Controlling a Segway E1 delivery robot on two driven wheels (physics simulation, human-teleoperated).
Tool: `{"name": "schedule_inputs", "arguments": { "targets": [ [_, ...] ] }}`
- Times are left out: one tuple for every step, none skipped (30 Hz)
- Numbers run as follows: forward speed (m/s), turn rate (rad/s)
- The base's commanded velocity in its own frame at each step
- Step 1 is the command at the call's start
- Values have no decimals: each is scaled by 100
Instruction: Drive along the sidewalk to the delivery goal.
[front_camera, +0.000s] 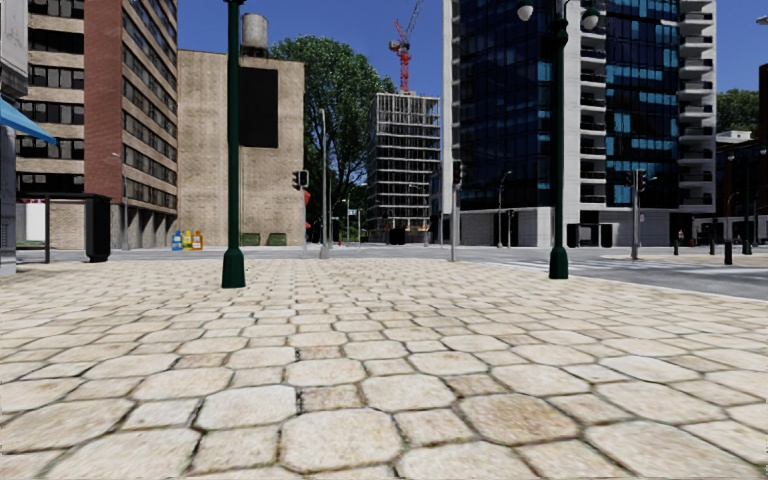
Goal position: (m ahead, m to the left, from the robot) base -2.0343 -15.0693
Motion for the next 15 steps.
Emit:
{"name": "schedule_inputs", "arguments": {
  "targets": [
    [200,0],
    [200,0],
    [200,0],
    [200,0],
    [200,0],
    [200,0],
    [200,0],
    [200,0],
    [200,0],
    [200,0],
    [200,0],
    [200,0],
    [200,0],
    [200,0],
    [200,0]
  ]
}}
